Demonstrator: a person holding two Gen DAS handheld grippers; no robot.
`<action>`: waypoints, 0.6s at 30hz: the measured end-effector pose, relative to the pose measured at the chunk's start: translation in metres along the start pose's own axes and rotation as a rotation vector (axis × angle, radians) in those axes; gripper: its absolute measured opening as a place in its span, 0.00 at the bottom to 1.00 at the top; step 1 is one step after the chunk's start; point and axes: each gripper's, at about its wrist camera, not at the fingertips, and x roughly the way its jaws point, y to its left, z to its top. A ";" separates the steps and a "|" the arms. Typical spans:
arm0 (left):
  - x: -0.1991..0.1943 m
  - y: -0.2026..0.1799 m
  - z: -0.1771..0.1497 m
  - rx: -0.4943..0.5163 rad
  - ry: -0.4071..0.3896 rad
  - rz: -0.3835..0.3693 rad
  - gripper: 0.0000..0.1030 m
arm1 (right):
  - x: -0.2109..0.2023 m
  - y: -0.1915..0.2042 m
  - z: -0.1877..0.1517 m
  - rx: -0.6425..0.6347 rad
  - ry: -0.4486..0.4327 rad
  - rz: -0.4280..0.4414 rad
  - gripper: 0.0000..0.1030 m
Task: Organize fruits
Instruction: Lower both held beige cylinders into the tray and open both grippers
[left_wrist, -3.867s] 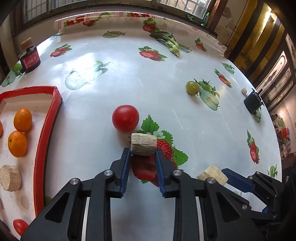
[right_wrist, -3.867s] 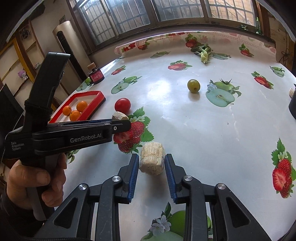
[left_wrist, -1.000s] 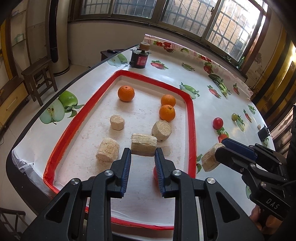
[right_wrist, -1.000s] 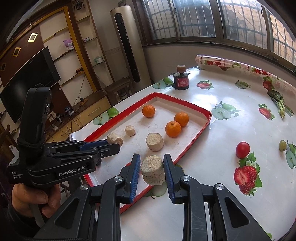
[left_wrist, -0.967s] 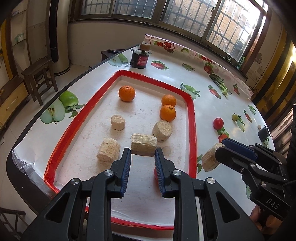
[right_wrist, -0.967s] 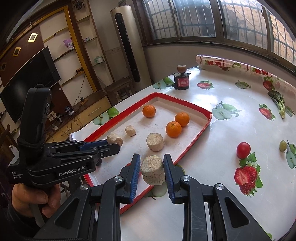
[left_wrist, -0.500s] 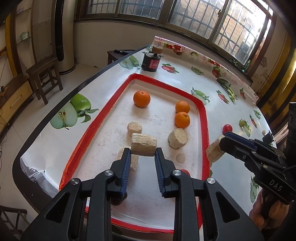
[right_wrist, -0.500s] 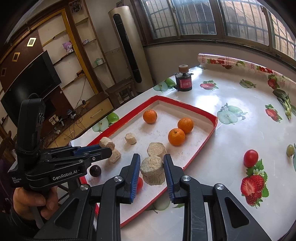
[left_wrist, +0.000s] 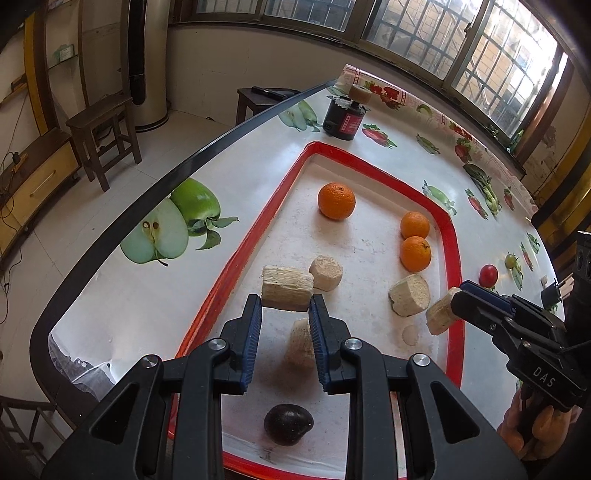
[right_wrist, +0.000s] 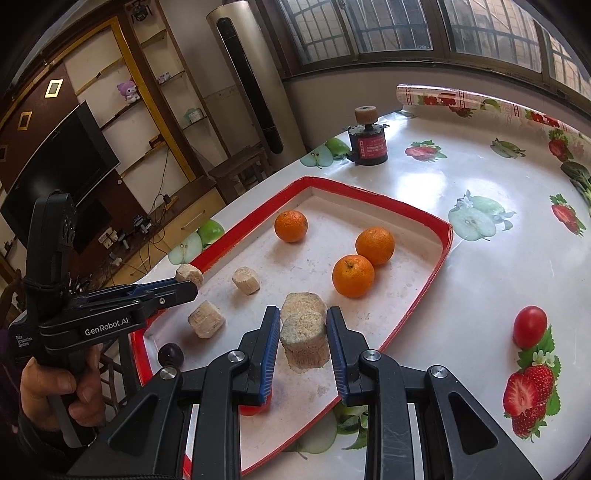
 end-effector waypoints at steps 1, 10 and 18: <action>0.002 0.001 0.000 -0.001 0.006 0.000 0.23 | 0.002 -0.001 0.000 0.002 0.003 0.001 0.25; 0.010 0.000 0.002 0.004 0.021 0.006 0.23 | 0.016 -0.012 -0.006 0.028 0.038 0.005 0.26; 0.010 0.003 -0.002 -0.015 0.038 0.032 0.24 | 0.016 -0.010 -0.009 0.027 0.039 0.006 0.32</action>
